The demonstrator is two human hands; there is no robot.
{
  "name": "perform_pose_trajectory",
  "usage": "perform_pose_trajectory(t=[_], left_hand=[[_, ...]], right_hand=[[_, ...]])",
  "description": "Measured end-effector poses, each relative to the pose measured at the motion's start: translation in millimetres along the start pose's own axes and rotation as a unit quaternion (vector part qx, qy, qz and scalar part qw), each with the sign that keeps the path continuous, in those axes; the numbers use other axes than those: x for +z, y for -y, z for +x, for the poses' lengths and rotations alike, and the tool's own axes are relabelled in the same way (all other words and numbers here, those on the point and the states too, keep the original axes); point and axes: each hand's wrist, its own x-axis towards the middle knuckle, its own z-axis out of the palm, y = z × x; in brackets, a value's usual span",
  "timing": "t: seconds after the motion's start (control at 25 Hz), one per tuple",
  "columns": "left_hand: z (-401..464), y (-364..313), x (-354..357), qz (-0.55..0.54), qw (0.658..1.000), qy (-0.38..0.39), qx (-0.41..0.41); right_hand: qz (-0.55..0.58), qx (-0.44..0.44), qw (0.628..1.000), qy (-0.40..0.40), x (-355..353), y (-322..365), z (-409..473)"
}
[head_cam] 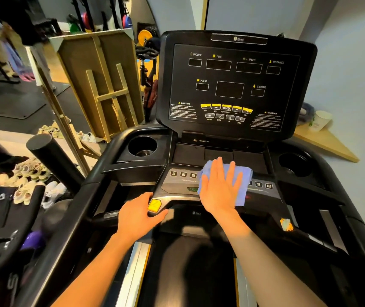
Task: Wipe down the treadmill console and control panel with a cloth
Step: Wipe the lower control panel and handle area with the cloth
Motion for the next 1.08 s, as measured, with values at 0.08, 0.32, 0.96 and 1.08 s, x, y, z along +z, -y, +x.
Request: perform_pose_trajectory(t=[0.08,0.32,0.96,1.08], left_hand=[[0,1,-1,0.004,1.0,0.007,-0.002],[1,0,0,0.024,1.0,0.002,-0.007],[-1,6,4,0.013,0.998,-0.039,0.048],[-1,8,4,0.004,0.997,-0.047,0.059]], right_hand=[[0.006,-0.029,1.0,0.012,4,18,-1],[-0.006,-0.139,0.99,0.018,17,61,-16],[0.057,-0.475,0.878,0.031,39,71,-53],[0.113,-0.509,0.853,-0.007,37,62,-42]])
